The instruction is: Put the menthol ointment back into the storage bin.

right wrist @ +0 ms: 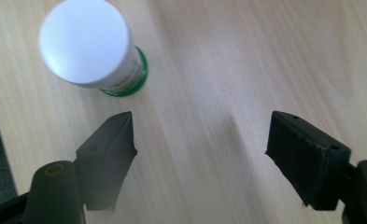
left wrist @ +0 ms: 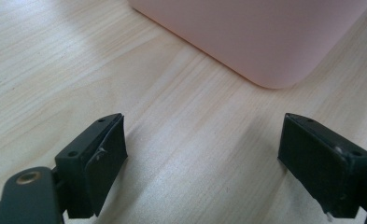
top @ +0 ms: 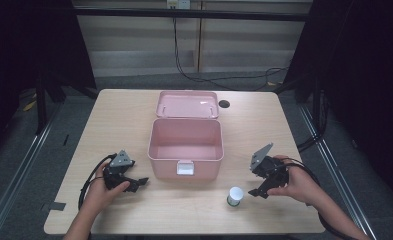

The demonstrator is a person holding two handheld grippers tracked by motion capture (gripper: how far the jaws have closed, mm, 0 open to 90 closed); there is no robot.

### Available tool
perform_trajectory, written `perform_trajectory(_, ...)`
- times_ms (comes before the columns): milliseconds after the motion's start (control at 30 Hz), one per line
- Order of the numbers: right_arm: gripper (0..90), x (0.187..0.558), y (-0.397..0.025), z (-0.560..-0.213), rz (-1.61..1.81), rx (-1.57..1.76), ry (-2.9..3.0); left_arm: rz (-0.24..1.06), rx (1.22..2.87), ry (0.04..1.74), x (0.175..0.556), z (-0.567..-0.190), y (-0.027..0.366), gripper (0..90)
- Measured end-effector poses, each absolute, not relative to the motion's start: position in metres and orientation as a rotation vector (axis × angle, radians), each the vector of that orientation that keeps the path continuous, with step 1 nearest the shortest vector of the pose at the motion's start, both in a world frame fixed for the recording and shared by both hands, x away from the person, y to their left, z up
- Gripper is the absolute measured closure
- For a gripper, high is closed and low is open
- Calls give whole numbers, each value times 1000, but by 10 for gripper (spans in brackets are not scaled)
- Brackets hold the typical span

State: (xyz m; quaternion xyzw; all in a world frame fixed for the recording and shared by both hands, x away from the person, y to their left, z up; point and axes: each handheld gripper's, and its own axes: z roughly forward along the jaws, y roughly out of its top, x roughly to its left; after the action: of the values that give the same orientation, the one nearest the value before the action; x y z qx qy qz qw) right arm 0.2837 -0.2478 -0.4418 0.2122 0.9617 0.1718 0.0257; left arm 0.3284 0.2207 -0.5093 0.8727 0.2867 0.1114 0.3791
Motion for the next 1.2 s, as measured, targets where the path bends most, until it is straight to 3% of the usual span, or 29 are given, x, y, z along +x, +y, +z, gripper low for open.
perform_trajectory(1200,301,276,-194,-436,319,392,3155,284,2230,733,328,-509,221,145)
